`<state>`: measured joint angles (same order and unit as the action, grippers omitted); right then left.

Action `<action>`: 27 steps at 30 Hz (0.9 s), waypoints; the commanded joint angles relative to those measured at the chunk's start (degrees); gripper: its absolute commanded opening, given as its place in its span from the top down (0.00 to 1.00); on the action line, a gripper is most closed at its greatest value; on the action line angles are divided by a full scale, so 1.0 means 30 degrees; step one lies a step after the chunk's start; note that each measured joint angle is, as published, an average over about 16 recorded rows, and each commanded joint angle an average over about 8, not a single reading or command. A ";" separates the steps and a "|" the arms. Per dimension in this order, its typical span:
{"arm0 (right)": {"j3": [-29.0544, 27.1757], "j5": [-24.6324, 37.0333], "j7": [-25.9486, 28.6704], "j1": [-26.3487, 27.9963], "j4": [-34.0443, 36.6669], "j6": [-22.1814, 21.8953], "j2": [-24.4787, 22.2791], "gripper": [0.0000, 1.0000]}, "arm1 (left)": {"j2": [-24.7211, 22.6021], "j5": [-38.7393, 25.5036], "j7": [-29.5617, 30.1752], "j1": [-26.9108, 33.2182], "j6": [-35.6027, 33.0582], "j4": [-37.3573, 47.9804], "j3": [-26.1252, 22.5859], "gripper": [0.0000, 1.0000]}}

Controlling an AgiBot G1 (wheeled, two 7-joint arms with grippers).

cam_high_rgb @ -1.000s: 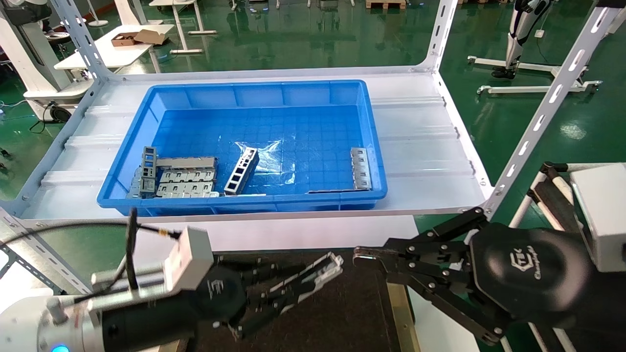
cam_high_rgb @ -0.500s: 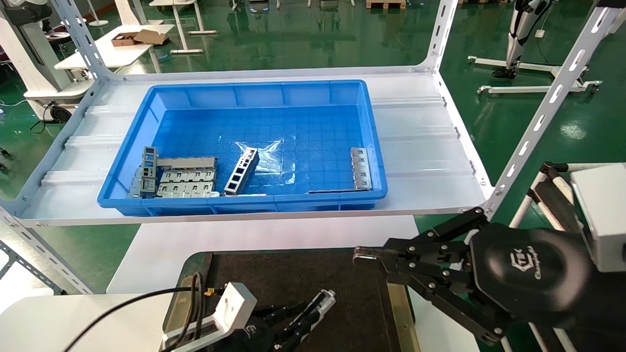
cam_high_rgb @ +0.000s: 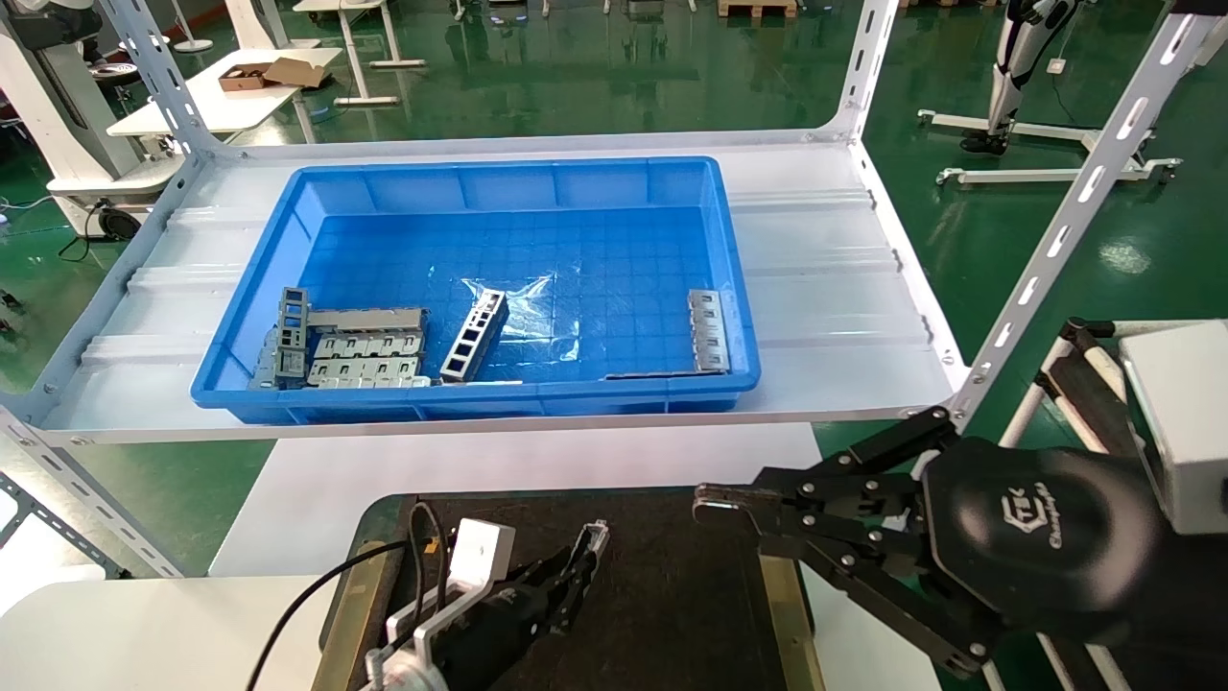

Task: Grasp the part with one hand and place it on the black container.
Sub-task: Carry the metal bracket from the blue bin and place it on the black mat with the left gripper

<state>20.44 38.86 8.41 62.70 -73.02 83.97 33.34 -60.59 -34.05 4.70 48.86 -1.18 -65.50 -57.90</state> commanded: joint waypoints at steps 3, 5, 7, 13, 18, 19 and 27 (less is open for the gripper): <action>0.0001 -0.0001 -0.0001 0.0000 0.0000 0.0000 0.0000 1.00 | -0.1275 0.0385 0.0423 0.0393 0.0949 0.1228 -0.0126 1.00; 0.0002 -0.0001 -0.0001 0.0000 0.0000 -0.0001 -0.0001 1.00 | -0.1833 0.0542 0.0575 0.0514 0.1265 0.1796 -0.0124 1.00; 0.0002 -0.0002 -0.0001 0.0001 0.0000 -0.0001 -0.0001 1.00 | -0.2344 0.0700 0.0735 0.0600 0.1555 0.2331 -0.0066 1.00; 0.0004 -0.0003 -0.0002 0.0001 0.0000 -0.0002 -0.0002 1.00 | -0.3577 0.0966 0.1134 0.0755 0.2073 0.3776 0.0476 1.00; 0.0005 -0.0004 -0.0003 0.0001 0.0000 -0.0002 -0.0002 1.00 | -0.4278 0.0876 0.1286 0.0734 0.2074 0.4656 0.1129 1.00; 0.0006 -0.0004 -0.0003 0.0001 0.0000 -0.0002 -0.0002 1.00 | -0.4399 0.0857 0.1320 0.0713 0.2069 0.4799 0.1267 1.00; 0.0008 -0.0005 -0.0004 0.0002 0.0000 -0.0003 -0.0003 1.00 | -0.5134 0.0576 0.1460 0.0551 0.2017 0.5570 0.2228 1.00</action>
<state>20.46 38.84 8.40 62.71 -73.02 83.96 33.33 -75.83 -32.21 9.17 50.48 4.89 -48.97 -51.34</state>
